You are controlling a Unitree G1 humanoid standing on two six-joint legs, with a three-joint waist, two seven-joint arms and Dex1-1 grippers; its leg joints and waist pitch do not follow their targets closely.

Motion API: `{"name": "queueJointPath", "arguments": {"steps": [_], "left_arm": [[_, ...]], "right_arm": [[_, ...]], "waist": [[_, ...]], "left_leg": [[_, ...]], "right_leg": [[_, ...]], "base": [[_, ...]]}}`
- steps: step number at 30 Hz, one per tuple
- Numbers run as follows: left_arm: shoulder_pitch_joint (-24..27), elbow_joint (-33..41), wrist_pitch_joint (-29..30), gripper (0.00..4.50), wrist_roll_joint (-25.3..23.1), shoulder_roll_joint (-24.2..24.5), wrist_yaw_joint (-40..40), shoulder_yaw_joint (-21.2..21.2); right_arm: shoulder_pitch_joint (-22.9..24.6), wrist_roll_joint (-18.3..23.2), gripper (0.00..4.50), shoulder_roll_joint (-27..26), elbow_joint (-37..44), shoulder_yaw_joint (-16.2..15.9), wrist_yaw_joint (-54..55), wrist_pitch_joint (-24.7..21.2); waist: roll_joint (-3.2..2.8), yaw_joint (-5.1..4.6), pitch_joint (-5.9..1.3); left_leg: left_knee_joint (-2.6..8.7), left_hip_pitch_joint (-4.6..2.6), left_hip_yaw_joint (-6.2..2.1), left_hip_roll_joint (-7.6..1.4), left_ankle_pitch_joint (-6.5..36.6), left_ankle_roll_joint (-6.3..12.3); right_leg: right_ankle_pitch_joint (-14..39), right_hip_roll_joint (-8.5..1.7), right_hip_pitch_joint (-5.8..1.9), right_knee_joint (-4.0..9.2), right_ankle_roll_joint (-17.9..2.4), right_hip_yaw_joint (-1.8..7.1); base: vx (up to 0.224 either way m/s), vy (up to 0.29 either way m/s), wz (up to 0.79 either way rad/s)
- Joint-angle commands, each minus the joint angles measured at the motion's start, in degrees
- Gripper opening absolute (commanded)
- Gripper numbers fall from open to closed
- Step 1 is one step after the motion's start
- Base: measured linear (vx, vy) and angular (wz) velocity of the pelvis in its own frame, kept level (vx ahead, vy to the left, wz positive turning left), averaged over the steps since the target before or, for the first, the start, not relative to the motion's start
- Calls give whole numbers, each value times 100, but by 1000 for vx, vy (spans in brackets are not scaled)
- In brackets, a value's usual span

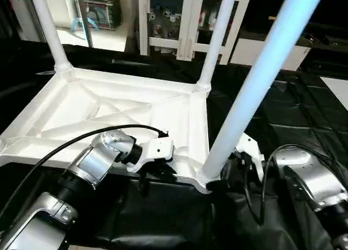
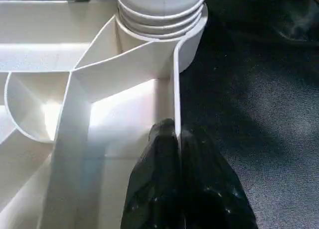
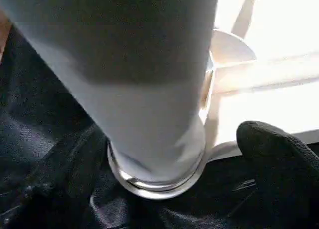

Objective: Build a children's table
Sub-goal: Rotate leg to tighten

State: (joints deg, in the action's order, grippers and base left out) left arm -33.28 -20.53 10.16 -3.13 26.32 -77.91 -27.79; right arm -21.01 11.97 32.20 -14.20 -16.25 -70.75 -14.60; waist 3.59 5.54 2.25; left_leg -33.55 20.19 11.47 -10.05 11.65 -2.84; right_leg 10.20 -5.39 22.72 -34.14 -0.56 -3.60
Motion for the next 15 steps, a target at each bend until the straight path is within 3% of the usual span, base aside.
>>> {"name": "queueJointPath", "arguments": {"steps": [1, 3, 6, 8, 15], "left_arm": [[132, -21, 56, 0, -143, -48, -162, -344], [130, -29, 74, 0, -166, -32, -171, -345], [137, -35, 86, 0, -174, -17, -161, -348], [136, -48, 91, 0, -182, -19, -145, -351], [125, -72, 134, 0, -202, -31, -126, -353]], "right_arm": [[-141, -15, 446, -2, 9, -81, -82, 49], [-156, 18, 410, -17, -15, -73, -147, 66], [-158, 71, 404, -23, -21, -72, -248, 45], [-153, 103, 372, -19, -26, -79, -349, 31], [-133, 119, 324, 25, -26, -121, -624, -52]], "waist": [[-23, -14, -280], [-20, -20, -280], [-17, -26, -278], [-17, -26, -278], [-13, -23, -285]], "left_leg": [[436, -67, -154, -373, 1067, 113], [435, -67, -153, -374, 1084, 131], [434, -70, -154, -378, 1156, 129], [433, -70, -156, -380, 1167, 129], [421, -76, -148, -375, 1060, 159]], "right_leg": [[863, -378, -222, 315, -1308, 273], [896, -379, -224, 318, -1336, 270], [990, -383, -223, 328, -1335, 272], [1011, -386, -225, 329, -1334, 273], [910, -380, -225, 316, -1376, 271]], "base": [[0, 0, 0], [0, 0, 0], [0, 0, 0], [0, 0, 0], [0, 0, 0]]}}
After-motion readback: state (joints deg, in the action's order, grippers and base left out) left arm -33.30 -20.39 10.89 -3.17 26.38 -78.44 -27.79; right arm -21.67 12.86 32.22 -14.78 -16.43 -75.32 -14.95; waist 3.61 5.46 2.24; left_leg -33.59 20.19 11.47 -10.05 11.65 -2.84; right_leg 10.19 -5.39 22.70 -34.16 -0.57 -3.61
